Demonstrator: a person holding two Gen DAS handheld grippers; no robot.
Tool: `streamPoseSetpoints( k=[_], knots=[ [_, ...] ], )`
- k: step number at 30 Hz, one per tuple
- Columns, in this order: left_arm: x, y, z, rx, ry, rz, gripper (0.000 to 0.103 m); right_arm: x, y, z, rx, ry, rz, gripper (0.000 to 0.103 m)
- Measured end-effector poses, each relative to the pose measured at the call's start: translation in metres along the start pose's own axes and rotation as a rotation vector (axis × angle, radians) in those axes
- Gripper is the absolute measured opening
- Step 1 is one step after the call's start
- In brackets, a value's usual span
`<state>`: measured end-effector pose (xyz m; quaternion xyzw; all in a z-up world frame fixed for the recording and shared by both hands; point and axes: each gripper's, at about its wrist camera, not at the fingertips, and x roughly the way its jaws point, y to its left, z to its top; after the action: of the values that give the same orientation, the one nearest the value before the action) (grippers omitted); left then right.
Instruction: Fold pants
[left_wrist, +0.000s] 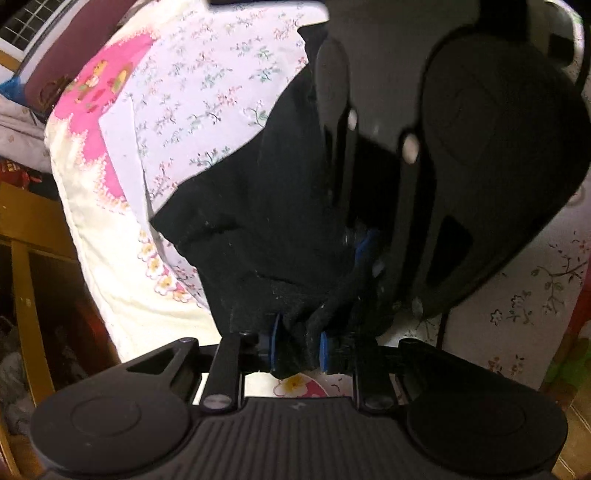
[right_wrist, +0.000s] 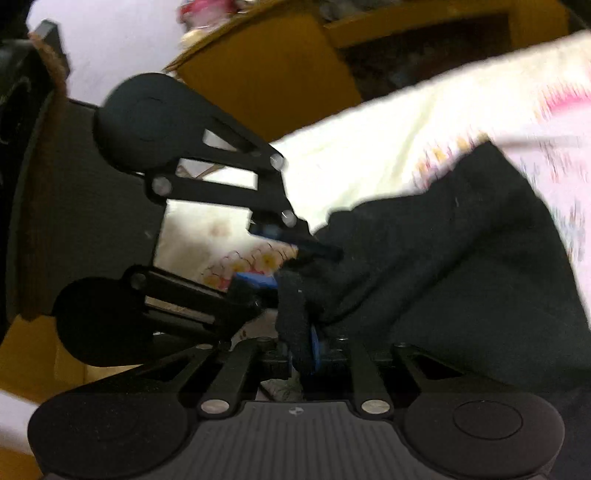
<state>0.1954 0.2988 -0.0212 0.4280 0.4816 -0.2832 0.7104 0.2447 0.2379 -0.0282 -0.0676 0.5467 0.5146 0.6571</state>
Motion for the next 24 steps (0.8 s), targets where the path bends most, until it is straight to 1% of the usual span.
streamPoseSetpoints(
  k=[1,3,5,8,11,13,15,16,17,19,20,21,22,24],
  knots=[
    [0.000,-0.001,0.000,0.008,0.007,0.003,0.031,-0.004,0.001,-0.002,0.017,-0.016,-0.004,0.008],
    [-0.001,-0.004,0.002,0.018,0.027,0.016,0.034,-0.017,0.003,-0.009,0.049,-0.056,0.007,0.022],
    [-0.005,-0.010,0.002,0.017,0.052,0.019,0.036,-0.027,0.007,-0.017,0.063,-0.077,0.006,0.027],
    [-0.015,-0.012,0.000,-0.021,0.087,0.023,0.036,-0.044,0.013,-0.034,0.104,-0.129,0.006,0.028],
    [-0.028,-0.005,-0.008,-0.121,0.129,0.038,0.036,-0.076,-0.001,-0.053,0.182,-0.192,0.003,0.028],
    [-0.036,-0.002,-0.008,-0.175,0.142,0.047,0.036,-0.098,-0.012,-0.063,0.225,-0.215,-0.031,0.028],
    [-0.045,0.002,0.001,-0.209,0.121,0.048,0.036,-0.126,-0.027,-0.084,0.265,-0.228,-0.082,0.029],
    [-0.050,0.003,0.010,-0.225,0.096,0.054,0.036,-0.139,-0.034,-0.095,0.286,-0.230,-0.107,0.029],
    [-0.054,0.004,0.019,-0.239,0.069,0.056,0.036,-0.150,-0.041,-0.107,0.308,-0.234,-0.134,0.029],
    [-0.056,0.005,0.043,-0.249,-0.009,0.042,0.036,-0.170,-0.051,-0.131,0.347,-0.242,-0.194,0.029],
    [-0.054,0.003,0.055,-0.228,-0.040,0.045,0.036,-0.176,-0.053,-0.143,0.361,-0.238,-0.226,0.029],
    [-0.050,-0.002,0.066,-0.192,-0.053,0.048,0.036,-0.181,-0.055,-0.156,0.364,-0.233,-0.268,0.029],
    [-0.044,-0.007,0.074,-0.159,-0.057,0.044,0.036,-0.186,-0.055,-0.170,0.354,-0.227,-0.310,0.030],
    [-0.032,-0.017,0.088,-0.112,-0.064,0.013,0.036,-0.201,-0.054,-0.196,0.321,-0.182,-0.394,0.031]
  ],
)
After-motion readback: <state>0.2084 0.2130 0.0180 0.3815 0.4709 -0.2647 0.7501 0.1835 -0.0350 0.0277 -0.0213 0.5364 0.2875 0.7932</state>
